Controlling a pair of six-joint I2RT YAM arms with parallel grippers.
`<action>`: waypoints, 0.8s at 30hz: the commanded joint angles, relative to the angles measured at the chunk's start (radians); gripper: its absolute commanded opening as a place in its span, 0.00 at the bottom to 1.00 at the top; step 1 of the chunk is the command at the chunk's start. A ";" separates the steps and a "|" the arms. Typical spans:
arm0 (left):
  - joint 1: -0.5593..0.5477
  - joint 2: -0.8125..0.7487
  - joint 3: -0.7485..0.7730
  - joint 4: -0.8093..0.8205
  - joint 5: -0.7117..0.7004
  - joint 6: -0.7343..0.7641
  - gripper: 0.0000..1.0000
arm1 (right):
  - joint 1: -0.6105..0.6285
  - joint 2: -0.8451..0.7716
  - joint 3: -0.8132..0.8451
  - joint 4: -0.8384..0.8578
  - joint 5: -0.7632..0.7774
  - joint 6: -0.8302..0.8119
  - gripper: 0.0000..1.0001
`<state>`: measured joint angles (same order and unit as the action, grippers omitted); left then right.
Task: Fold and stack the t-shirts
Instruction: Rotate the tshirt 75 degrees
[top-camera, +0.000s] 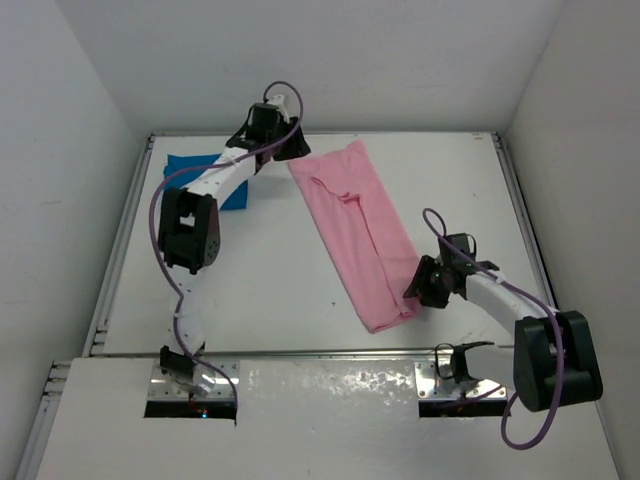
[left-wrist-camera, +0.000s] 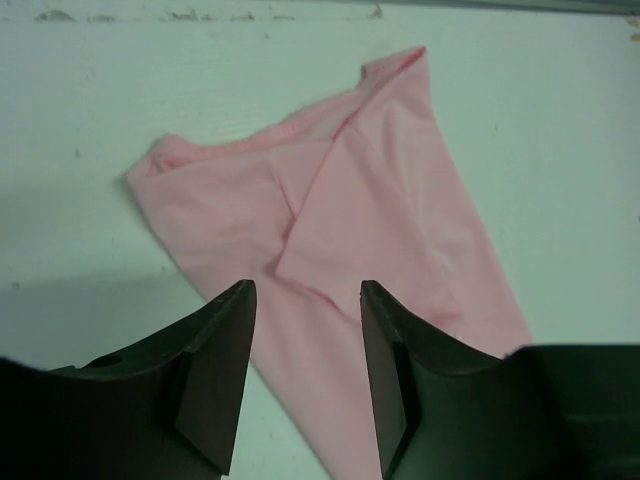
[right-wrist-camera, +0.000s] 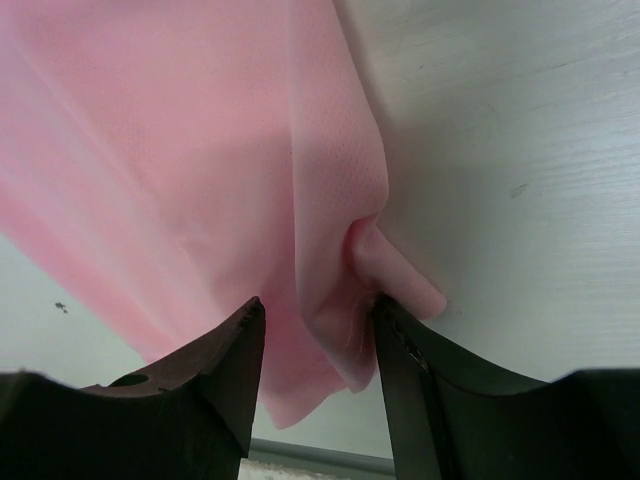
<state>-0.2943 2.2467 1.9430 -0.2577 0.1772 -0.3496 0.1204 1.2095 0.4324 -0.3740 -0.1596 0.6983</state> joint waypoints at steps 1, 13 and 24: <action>-0.008 -0.130 -0.151 -0.063 0.100 0.020 0.44 | 0.022 -0.004 0.015 -0.049 0.012 0.006 0.49; -0.331 -0.475 -0.671 -0.045 0.113 -0.092 0.44 | 0.209 -0.028 0.019 -0.129 0.063 0.082 0.48; -0.439 -0.726 -0.979 -0.046 0.136 -0.278 0.48 | 0.214 -0.186 0.143 -0.355 0.284 -0.003 0.48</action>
<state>-0.6949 1.5822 0.9981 -0.3248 0.3096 -0.5461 0.3309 1.0531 0.5365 -0.6491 0.0189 0.7246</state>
